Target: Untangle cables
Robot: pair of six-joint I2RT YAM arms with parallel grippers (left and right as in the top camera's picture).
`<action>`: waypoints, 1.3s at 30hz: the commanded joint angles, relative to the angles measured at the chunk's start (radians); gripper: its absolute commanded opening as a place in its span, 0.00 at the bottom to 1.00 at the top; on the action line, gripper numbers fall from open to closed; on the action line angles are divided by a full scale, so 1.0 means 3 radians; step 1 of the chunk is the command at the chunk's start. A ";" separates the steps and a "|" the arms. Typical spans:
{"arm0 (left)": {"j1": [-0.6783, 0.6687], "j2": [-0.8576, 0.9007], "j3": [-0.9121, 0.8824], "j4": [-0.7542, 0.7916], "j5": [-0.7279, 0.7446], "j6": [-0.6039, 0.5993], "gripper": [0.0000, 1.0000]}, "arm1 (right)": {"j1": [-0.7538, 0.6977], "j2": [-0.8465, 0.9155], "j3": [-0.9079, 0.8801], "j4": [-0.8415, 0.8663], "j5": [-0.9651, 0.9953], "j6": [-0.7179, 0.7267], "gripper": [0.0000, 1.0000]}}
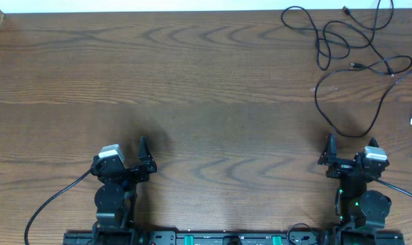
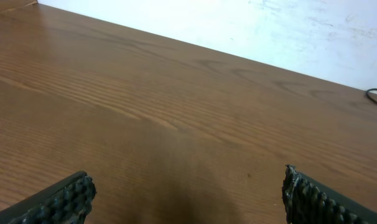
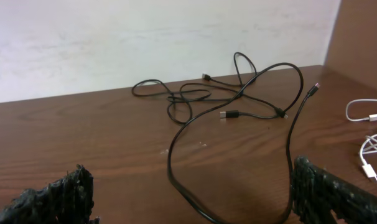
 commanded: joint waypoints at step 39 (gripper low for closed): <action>0.0009 -0.0174 -0.0060 -0.0095 0.0020 0.0032 0.98 | 0.0025 -0.0023 -0.0005 -0.0013 0.0017 -0.0041 0.99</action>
